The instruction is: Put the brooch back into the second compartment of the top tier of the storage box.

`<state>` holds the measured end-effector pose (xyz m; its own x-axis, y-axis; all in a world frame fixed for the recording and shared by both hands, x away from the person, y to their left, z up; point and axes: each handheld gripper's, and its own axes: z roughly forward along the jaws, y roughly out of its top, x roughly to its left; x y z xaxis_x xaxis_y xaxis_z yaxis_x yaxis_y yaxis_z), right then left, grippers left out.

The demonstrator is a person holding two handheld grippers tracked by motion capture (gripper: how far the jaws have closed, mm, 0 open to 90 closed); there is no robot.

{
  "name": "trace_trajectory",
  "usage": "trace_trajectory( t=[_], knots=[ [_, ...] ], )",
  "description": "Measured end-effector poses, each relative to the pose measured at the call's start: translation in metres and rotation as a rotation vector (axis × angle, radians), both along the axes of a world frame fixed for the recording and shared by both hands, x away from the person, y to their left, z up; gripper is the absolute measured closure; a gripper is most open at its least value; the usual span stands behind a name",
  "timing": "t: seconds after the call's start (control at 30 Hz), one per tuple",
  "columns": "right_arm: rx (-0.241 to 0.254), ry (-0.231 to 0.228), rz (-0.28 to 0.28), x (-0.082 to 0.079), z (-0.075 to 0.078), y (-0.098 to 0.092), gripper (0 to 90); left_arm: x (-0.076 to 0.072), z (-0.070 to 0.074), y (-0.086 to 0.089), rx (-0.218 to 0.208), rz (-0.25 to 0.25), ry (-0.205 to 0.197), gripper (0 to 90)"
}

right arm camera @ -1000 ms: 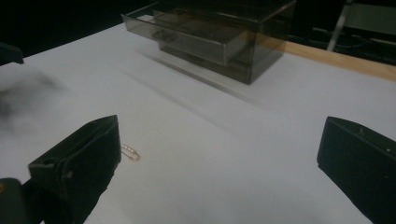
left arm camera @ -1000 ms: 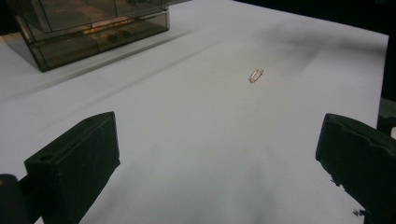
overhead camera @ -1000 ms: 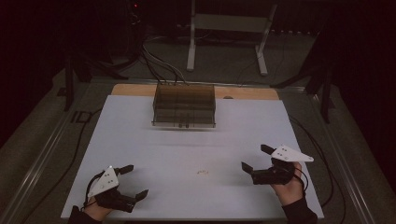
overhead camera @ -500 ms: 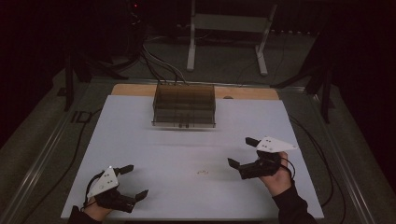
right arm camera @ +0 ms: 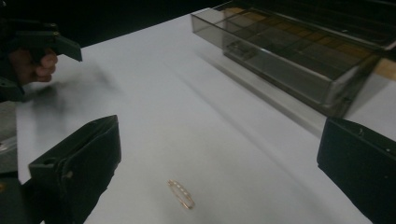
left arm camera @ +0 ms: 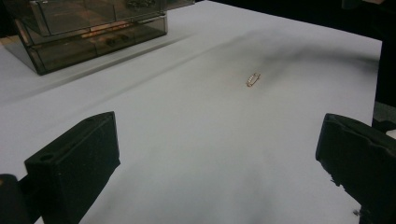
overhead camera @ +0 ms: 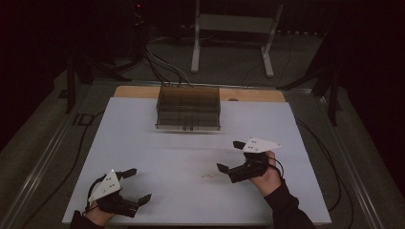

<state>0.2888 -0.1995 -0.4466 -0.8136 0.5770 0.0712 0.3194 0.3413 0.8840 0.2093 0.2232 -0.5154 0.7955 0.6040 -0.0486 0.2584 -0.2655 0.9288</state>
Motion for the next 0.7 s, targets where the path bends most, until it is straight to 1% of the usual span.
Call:
trace_trajectory(
  t=[0.1,0.23,0.3,0.33,0.37,0.47,0.57,0.63,0.67,0.7],
  knots=[
    [-0.008,0.001,0.021,0.002,-0.004,0.007,0.0,0.0,0.001,0.0,0.007,-0.002,-0.004,0.6],
    [-0.006,0.004,0.057,0.005,-0.008,0.015,0.0,-0.001,0.001,0.0,0.008,-0.002,-0.006,0.6],
    [0.002,0.006,0.077,0.007,-0.009,0.018,0.0,-0.001,0.001,0.001,0.0,0.001,-0.007,0.6],
    [0.011,0.01,0.086,0.008,-0.01,0.02,0.0,-0.001,0.001,0.001,-0.001,0.002,-0.007,0.6],
    [0.011,0.009,0.089,0.009,-0.011,0.021,0.0,-0.001,0.001,0.001,0.003,0.002,-0.008,0.6],
    [-0.008,-0.006,0.097,0.01,-0.014,0.026,0.0,-0.002,0.002,0.001,-0.001,0.004,-0.011,0.6],
    [0.007,0.01,0.113,0.013,-0.018,0.029,0.0,-0.002,0.002,0.002,-0.003,0.007,-0.013,0.6],
    [0.002,0.02,0.118,0.014,-0.021,0.031,0.0,-0.002,0.003,0.002,-0.005,0.007,-0.017,0.6],
    [-0.011,0.031,0.123,0.015,-0.023,0.032,0.0,-0.002,0.003,0.002,-0.01,0.006,-0.016,0.6],
    [-0.011,0.031,0.123,0.015,-0.023,0.032,0.0,-0.002,0.003,0.002,-0.01,0.006,-0.016,0.6]
  ],
)
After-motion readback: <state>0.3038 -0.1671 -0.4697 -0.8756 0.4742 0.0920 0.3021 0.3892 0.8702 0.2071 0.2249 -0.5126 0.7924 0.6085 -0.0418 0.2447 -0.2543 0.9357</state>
